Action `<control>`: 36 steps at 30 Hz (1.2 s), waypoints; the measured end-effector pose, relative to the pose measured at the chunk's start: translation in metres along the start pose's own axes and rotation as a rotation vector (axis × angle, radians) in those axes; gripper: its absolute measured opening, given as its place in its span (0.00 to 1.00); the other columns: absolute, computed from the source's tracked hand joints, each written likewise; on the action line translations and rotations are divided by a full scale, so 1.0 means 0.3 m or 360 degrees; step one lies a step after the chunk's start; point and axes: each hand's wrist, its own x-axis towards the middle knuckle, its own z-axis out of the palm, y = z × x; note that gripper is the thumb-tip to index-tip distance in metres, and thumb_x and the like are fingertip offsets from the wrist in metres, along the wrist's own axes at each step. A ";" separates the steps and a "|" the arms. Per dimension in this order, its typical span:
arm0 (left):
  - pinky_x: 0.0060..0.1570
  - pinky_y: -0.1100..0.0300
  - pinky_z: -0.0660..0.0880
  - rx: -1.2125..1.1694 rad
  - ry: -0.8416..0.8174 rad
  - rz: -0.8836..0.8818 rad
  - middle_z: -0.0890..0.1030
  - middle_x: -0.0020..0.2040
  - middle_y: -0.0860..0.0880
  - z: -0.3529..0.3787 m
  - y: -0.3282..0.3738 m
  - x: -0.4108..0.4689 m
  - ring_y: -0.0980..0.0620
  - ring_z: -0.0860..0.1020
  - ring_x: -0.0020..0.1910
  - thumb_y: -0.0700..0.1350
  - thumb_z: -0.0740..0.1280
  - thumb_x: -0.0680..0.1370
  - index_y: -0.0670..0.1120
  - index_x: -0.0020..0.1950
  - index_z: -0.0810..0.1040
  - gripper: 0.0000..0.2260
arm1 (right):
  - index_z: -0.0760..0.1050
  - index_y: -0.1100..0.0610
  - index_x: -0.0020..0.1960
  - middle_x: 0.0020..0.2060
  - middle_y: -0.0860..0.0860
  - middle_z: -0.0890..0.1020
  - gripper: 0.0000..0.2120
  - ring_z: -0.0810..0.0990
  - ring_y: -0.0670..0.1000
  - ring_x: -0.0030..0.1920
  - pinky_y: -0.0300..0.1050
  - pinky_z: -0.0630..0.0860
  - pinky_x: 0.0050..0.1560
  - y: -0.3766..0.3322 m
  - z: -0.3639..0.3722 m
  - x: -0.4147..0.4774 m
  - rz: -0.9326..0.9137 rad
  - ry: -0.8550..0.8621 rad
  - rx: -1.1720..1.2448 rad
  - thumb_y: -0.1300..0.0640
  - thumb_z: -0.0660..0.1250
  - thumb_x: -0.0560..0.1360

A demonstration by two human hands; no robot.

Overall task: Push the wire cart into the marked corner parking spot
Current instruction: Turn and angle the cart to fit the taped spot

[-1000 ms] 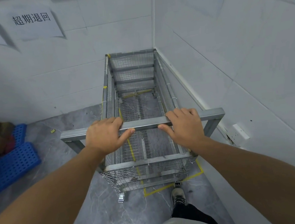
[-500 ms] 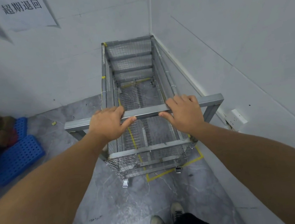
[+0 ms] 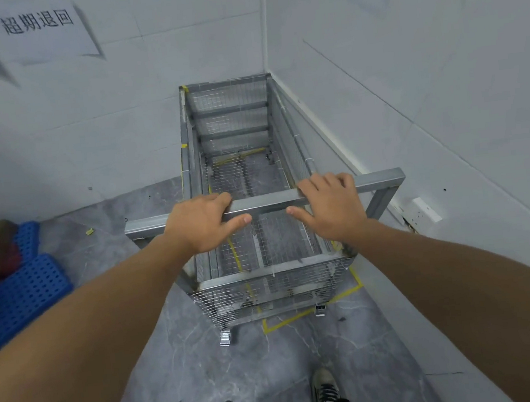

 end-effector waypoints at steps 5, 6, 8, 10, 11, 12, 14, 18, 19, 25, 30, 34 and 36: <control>0.39 0.52 0.71 -0.0015 -0.0016 0.0124 0.75 0.44 0.52 -0.028 -0.043 -0.030 0.48 0.75 0.41 0.70 0.48 0.76 0.51 0.52 0.70 0.25 | 0.71 0.51 0.58 0.53 0.51 0.76 0.29 0.73 0.58 0.56 0.64 0.58 0.67 -0.114 0.000 0.006 0.0099 -0.0053 -0.0031 0.31 0.45 0.77; 0.38 0.53 0.69 0.0004 0.0009 0.0115 0.75 0.44 0.52 -0.032 -0.070 -0.042 0.48 0.74 0.40 0.69 0.48 0.77 0.51 0.52 0.70 0.24 | 0.70 0.51 0.59 0.54 0.51 0.76 0.29 0.72 0.58 0.57 0.64 0.58 0.68 -0.141 -0.003 0.014 0.0091 -0.0092 -0.0018 0.31 0.44 0.77; 0.37 0.53 0.68 0.0035 0.0030 0.0110 0.75 0.42 0.52 -0.034 -0.142 -0.075 0.48 0.74 0.39 0.68 0.50 0.77 0.51 0.50 0.70 0.23 | 0.70 0.52 0.60 0.55 0.52 0.76 0.31 0.72 0.58 0.58 0.65 0.57 0.70 -0.197 -0.004 0.030 0.0086 -0.0143 0.0015 0.31 0.43 0.76; 0.36 0.53 0.70 0.0053 0.0036 0.0120 0.75 0.41 0.51 -0.037 -0.214 -0.110 0.47 0.76 0.38 0.68 0.50 0.77 0.50 0.49 0.71 0.23 | 0.71 0.53 0.61 0.55 0.53 0.76 0.32 0.73 0.59 0.58 0.64 0.60 0.68 -0.252 -0.005 0.042 0.0061 -0.0128 0.0015 0.31 0.43 0.76; 0.36 0.53 0.72 0.0051 0.0050 0.0112 0.75 0.41 0.51 -0.038 -0.245 -0.124 0.47 0.76 0.38 0.69 0.50 0.77 0.50 0.49 0.71 0.24 | 0.71 0.53 0.61 0.54 0.53 0.76 0.33 0.73 0.59 0.57 0.62 0.61 0.67 -0.277 -0.005 0.050 0.0036 -0.0119 0.0013 0.31 0.43 0.76; 0.37 0.53 0.73 0.0050 0.0068 0.0102 0.76 0.41 0.51 -0.036 -0.270 -0.135 0.47 0.77 0.37 0.69 0.49 0.76 0.50 0.50 0.71 0.25 | 0.72 0.53 0.61 0.54 0.53 0.77 0.33 0.74 0.59 0.56 0.61 0.63 0.65 -0.302 -0.004 0.060 0.0003 -0.0112 0.0017 0.31 0.44 0.76; 0.37 0.52 0.74 0.0039 0.0077 0.0085 0.78 0.42 0.50 -0.027 -0.299 -0.155 0.46 0.77 0.39 0.68 0.50 0.76 0.50 0.52 0.73 0.25 | 0.73 0.54 0.60 0.51 0.53 0.78 0.32 0.76 0.58 0.52 0.57 0.67 0.58 -0.359 0.004 0.090 -0.0092 -0.0065 0.0025 0.32 0.46 0.76; 0.31 0.54 0.71 0.0028 0.0236 0.0101 0.79 0.40 0.47 0.015 -0.305 -0.177 0.43 0.77 0.39 0.66 0.53 0.77 0.47 0.47 0.73 0.23 | 0.75 0.55 0.51 0.42 0.52 0.79 0.24 0.77 0.57 0.42 0.53 0.67 0.45 -0.446 0.056 0.128 -0.0170 0.0174 -0.0061 0.35 0.53 0.78; 0.30 0.55 0.70 0.0038 0.0254 0.0103 0.79 0.39 0.47 0.018 -0.305 -0.175 0.43 0.77 0.38 0.66 0.54 0.76 0.47 0.46 0.73 0.23 | 0.74 0.54 0.50 0.40 0.52 0.78 0.23 0.76 0.57 0.41 0.52 0.65 0.45 -0.447 0.067 0.130 -0.0162 0.0234 -0.0087 0.35 0.55 0.79; 0.28 0.58 0.65 -0.0006 0.0339 0.0172 0.78 0.36 0.49 0.021 -0.316 -0.170 0.45 0.76 0.36 0.66 0.55 0.77 0.48 0.43 0.71 0.21 | 0.74 0.53 0.48 0.40 0.50 0.78 0.23 0.75 0.55 0.41 0.52 0.64 0.45 -0.433 0.083 0.127 -0.0169 0.0338 -0.0067 0.34 0.54 0.79; 0.28 0.60 0.60 0.0031 0.0389 0.0144 0.77 0.35 0.50 0.021 -0.303 -0.178 0.48 0.75 0.35 0.65 0.57 0.77 0.48 0.41 0.70 0.20 | 0.74 0.53 0.48 0.40 0.50 0.78 0.23 0.75 0.55 0.41 0.52 0.65 0.45 -0.434 0.090 0.127 -0.0159 0.0363 -0.0065 0.34 0.53 0.79; 0.29 0.60 0.59 0.0059 0.0388 0.0133 0.78 0.37 0.50 0.020 -0.298 -0.178 0.47 0.76 0.36 0.64 0.58 0.77 0.48 0.44 0.72 0.19 | 0.73 0.53 0.48 0.40 0.50 0.78 0.23 0.75 0.55 0.40 0.52 0.66 0.44 -0.433 0.090 0.127 -0.0174 0.0409 -0.0036 0.34 0.55 0.79; 0.30 0.59 0.61 0.0044 0.0390 0.0134 0.78 0.37 0.49 0.021 -0.298 -0.180 0.47 0.77 0.36 0.64 0.59 0.77 0.48 0.44 0.72 0.19 | 0.74 0.53 0.48 0.40 0.51 0.78 0.23 0.75 0.55 0.40 0.52 0.66 0.44 -0.433 0.092 0.127 -0.0182 0.0437 -0.0029 0.34 0.55 0.79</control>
